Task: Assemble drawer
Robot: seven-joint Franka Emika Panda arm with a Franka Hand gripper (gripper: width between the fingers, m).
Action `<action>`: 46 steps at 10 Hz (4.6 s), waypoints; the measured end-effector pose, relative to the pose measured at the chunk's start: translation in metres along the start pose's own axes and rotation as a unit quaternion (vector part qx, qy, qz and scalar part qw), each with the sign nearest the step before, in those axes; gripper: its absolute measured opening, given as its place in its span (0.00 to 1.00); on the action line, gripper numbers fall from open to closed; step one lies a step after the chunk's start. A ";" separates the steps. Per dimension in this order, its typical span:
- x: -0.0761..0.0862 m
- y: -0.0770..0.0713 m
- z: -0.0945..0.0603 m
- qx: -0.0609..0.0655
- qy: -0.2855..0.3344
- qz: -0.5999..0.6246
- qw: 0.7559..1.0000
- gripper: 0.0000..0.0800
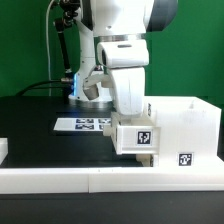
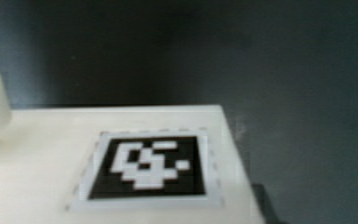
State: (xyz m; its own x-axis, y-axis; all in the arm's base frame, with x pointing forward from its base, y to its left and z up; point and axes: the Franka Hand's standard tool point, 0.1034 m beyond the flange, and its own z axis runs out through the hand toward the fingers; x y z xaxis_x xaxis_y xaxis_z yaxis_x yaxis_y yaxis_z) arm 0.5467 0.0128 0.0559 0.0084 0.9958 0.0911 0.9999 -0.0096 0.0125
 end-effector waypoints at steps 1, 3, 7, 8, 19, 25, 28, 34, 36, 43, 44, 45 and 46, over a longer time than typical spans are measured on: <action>0.000 0.000 0.000 0.000 0.000 0.000 1.000 0.05; -0.001 0.000 0.000 0.001 0.000 0.000 1.000 0.45; 0.000 0.000 -0.002 0.000 -0.001 0.000 1.000 0.77; 0.000 0.002 -0.008 0.003 -0.003 0.000 1.000 0.80; -0.053 0.053 -0.044 0.029 -0.010 -0.031 0.999 0.81; -0.070 0.029 -0.004 0.041 0.124 -0.004 0.991 0.81; -0.040 0.037 -0.003 0.047 0.123 0.025 0.991 0.81; -0.023 0.040 -0.003 0.053 0.115 0.040 0.991 0.81; -0.019 0.040 -0.002 0.048 0.115 0.033 0.992 0.81; 0.003 0.045 -0.004 0.036 0.118 -0.008 0.992 0.81; 0.007 0.042 -0.001 0.036 0.118 -0.008 0.992 0.81; 0.012 0.041 0.000 0.035 0.119 -0.005 0.992 0.81; 0.019 0.041 0.000 0.036 0.120 -0.005 0.992 0.81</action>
Offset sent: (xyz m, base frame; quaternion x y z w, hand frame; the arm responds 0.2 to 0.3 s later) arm -0.0001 -0.0022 0.0014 0.0181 -0.0038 0.0020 0.9998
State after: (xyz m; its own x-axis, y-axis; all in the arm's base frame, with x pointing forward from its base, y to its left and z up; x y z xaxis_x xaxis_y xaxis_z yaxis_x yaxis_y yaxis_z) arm 0.5882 0.0308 0.0584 0.0044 0.9457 0.3250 0.9983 0.0149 -0.0568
